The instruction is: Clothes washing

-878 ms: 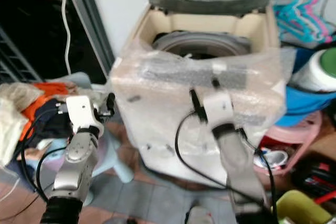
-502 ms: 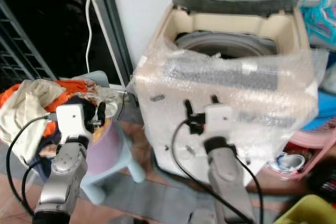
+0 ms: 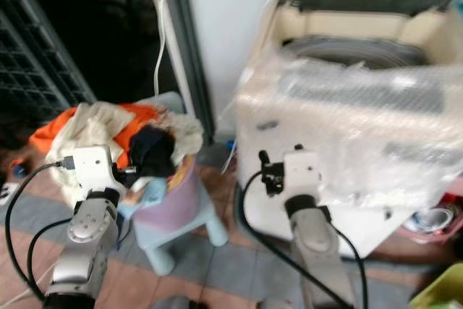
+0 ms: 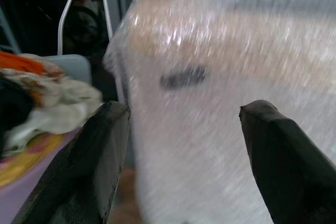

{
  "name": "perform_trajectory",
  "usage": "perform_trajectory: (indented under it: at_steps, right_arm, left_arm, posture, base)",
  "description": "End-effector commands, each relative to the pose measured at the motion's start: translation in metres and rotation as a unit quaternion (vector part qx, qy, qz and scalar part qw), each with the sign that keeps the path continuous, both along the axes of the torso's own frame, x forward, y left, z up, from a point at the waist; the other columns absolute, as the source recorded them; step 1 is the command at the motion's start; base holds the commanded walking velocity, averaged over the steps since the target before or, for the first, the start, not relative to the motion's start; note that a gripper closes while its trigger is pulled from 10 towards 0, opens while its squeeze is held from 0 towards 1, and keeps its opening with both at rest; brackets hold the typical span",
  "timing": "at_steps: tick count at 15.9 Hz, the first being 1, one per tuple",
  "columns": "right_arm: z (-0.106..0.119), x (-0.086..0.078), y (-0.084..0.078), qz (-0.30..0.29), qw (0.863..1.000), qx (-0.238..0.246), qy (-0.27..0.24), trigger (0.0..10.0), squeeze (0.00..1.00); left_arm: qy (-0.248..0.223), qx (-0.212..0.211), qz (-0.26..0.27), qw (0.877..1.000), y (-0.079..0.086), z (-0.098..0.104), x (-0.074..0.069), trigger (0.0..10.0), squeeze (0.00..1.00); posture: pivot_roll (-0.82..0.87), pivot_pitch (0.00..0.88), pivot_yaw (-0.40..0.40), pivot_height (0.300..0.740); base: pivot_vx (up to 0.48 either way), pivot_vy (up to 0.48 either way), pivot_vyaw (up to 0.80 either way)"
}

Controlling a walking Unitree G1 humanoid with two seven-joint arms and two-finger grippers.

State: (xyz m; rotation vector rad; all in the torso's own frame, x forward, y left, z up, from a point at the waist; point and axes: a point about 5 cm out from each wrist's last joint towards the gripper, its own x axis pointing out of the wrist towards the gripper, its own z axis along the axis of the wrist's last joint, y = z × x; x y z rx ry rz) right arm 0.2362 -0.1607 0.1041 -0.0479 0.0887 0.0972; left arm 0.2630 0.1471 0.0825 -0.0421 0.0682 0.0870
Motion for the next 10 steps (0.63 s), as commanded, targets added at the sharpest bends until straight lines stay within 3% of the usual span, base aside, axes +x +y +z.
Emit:
perform_trajectory:
  at_steps: [1, 3, 5, 6, 8, 10]
  right_arm:
    - [-0.005, -0.002, -0.004, 0.001, 1.000, 0.024, 0.009, 10.0, 0.00]
    - [-0.015, 0.000, -0.016, -0.031, 0.997, -0.076, 0.013, 10.0, 0.00]
    - [-0.025, -0.001, -0.021, -0.048, 0.998, -0.033, 0.029, 10.0, 0.00]
    - [-0.027, -0.001, -0.026, -0.046, 0.996, -0.079, 0.024, 10.0, 0.00]
    - [-0.027, -0.001, -0.029, -0.009, 0.997, -0.066, 0.035, 10.0, 0.00]
    - [-0.025, 0.006, -0.034, 0.003, 0.997, -0.071, 0.030, 10.0, 0.00]
  left_arm:
    - [0.002, 0.003, -0.002, 1.000, 0.002, -0.002, -0.002, 10.0, 0.00]
    - [0.008, -0.001, -0.011, 1.000, 0.009, -0.008, -0.005, 10.0, 0.00]
    - [0.014, 0.009, -0.013, 1.000, 0.014, -0.012, -0.007, 10.0, 0.00]
    - [0.007, 0.019, -0.021, 1.000, 0.016, -0.012, -0.010, 10.0, 0.00]
    - [0.004, 0.045, -0.016, 0.999, 0.023, -0.014, -0.013, 10.0, 0.00]
    - [0.003, 0.040, 0.000, 0.999, 0.026, -0.014, -0.014, 10.0, 0.00]
  posture:
    - [-0.11, 0.000, 0.131, 0.740]
    - [-0.12, 0.000, 0.136, 0.740]
    - [-0.11, 0.000, 0.126, 0.740]
    - [-0.10, 0.000, 0.110, 0.740]
    - [-0.07, 0.000, 0.068, 0.740]
    - [-0.05, 0.000, -0.005, 0.740]
  base:
    - [0.000, 0.000, 0.00]
    - [0.000, 0.000, 0.00]
    - [0.000, 0.000, 0.00]
    - [0.000, 0.000, 0.00]
    - [0.000, 0.000, 0.00]
    - [0.000, 0.000, 0.00]
